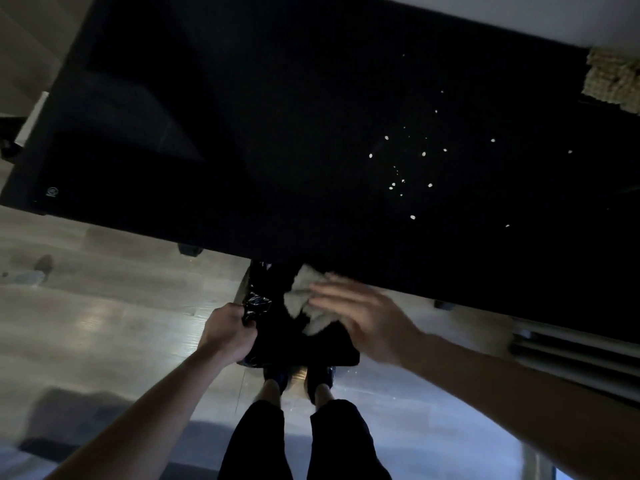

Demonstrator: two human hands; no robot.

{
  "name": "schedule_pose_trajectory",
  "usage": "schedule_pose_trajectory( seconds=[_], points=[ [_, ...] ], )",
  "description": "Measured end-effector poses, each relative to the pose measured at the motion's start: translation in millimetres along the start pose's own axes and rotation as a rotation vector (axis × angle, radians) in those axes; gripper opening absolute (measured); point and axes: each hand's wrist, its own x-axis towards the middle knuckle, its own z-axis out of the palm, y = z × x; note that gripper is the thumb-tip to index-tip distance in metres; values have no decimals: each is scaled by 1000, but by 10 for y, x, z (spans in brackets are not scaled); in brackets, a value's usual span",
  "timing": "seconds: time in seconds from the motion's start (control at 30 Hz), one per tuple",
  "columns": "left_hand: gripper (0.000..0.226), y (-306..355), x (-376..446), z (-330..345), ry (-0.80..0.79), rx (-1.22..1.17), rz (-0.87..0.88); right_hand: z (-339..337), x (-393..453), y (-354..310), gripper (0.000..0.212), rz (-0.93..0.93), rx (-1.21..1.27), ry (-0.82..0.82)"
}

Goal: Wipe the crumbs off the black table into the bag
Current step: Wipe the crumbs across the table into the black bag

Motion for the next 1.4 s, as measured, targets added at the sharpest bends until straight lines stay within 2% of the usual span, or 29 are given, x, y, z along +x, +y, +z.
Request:
schedule_pose_trajectory(
  seconds=[0.2,0.4,0.5,0.57,0.7,0.83,0.93,1.0,1.1,1.2,1.27,1.33,1.4],
  points=[
    [25,165,-78,62,-19,17,24,-621,355,336,61,179,-58,337],
    [26,321,-102,108,-38,55,73,-1048,548,812,55,440,-164,462],
    [23,343,-98,132,-43,57,71,-968,373,949,56,544,-202,435],
    [23,367,-110,149,-47,51,76,-796,237,900,55,548,-226,421],
    [24,410,-156,187,-44,62,87,-409,40,584,56,438,-188,372],
    [25,478,-179,223,-55,74,95,7,-208,180,56,316,-90,229],
    [25,510,-180,246,-57,87,96,100,-351,-45,53,280,26,78],
    [25,531,-167,254,-61,79,99,-6,-416,-67,55,285,73,79],
    [26,554,-148,267,-65,70,101,-315,-448,136,51,297,98,299],
    [25,574,-128,290,-54,70,99,-780,-492,596,52,412,61,563],
    [24,585,-112,309,-54,80,108,-1089,-589,924,49,507,-53,687],
    [24,600,-100,330,-60,99,131,-1334,-726,1222,46,630,-155,756],
    [23,614,-94,347,-65,98,142,-1460,-837,1478,45,760,-198,753]
  ],
)
